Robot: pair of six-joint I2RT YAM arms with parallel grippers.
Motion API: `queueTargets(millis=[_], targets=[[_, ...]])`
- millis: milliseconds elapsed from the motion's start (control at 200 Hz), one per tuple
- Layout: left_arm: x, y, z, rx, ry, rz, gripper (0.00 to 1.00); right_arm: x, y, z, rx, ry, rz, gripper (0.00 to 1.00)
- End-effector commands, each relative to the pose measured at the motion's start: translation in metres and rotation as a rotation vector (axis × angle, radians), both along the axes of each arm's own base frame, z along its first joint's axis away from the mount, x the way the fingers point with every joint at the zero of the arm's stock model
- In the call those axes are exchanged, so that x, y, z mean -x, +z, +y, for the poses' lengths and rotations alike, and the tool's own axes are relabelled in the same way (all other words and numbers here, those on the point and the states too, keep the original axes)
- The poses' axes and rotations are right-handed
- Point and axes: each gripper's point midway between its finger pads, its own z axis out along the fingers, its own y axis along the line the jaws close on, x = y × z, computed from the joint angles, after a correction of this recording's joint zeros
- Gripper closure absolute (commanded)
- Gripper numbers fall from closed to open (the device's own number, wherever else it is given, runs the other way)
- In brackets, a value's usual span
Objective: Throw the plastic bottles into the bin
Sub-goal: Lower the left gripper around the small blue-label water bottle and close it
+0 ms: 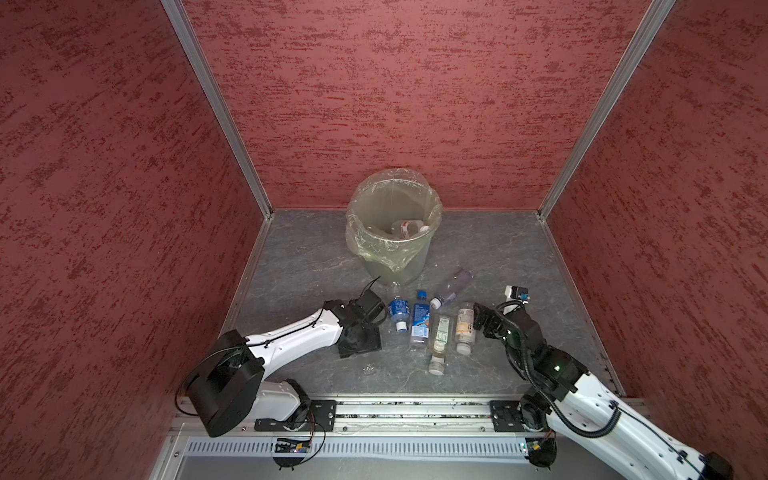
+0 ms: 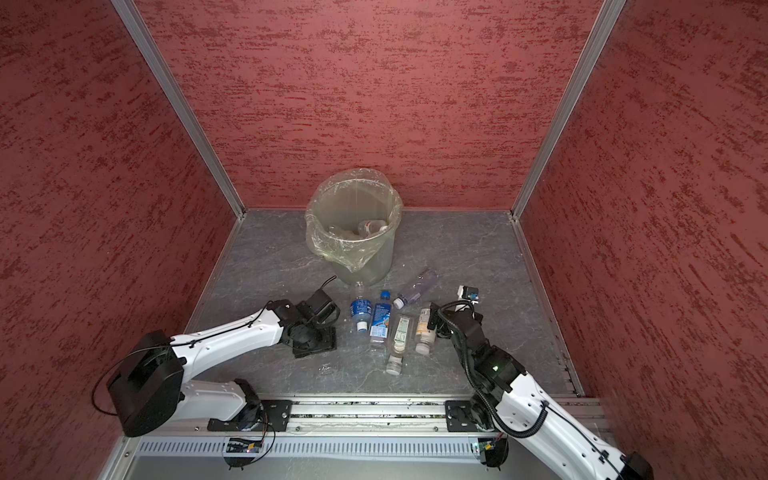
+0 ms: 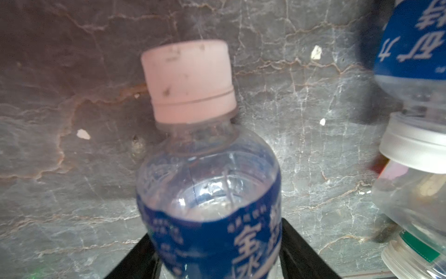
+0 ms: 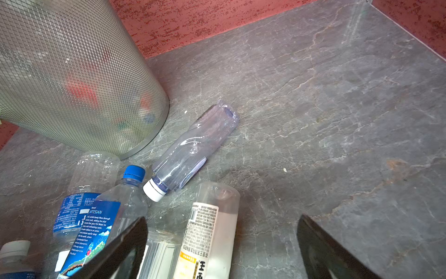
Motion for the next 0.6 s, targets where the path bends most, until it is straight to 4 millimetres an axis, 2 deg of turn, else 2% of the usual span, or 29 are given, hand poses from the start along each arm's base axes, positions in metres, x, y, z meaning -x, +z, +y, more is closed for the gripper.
queueTargets(millis=[0, 596], targets=[[-0.001, -0.006, -0.001, 0.015, 0.001, 0.013, 0.27, -0.002, 0.001, 0.0, -0.02, -0.011, -0.011, 0.03], [-0.001, -0.026, -0.004, 0.027, -0.016, 0.06, 0.27, -0.005, -0.003, 0.006, -0.008, 0.013, 0.009, 0.03]])
